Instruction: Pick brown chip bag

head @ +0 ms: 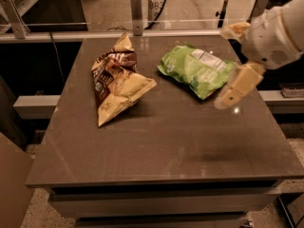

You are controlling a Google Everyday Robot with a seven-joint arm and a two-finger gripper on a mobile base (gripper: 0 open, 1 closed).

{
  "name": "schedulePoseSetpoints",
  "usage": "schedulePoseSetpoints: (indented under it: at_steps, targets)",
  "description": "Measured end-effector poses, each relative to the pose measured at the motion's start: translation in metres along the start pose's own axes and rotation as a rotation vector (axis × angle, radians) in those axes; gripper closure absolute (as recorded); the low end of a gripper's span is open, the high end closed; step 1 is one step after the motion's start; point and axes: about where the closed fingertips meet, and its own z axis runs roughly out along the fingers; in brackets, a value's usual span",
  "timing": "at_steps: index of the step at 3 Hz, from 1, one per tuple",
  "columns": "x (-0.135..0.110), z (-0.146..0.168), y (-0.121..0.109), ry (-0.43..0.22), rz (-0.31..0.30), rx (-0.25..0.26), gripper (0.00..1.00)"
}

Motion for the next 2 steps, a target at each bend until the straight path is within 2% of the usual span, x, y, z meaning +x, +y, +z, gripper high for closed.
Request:
schedulePoseSetpoints:
  at_steps: [2]
  targets:
    - [-0.062,0.062,-0.038,-0.195,-0.087,-0.044,0.00]
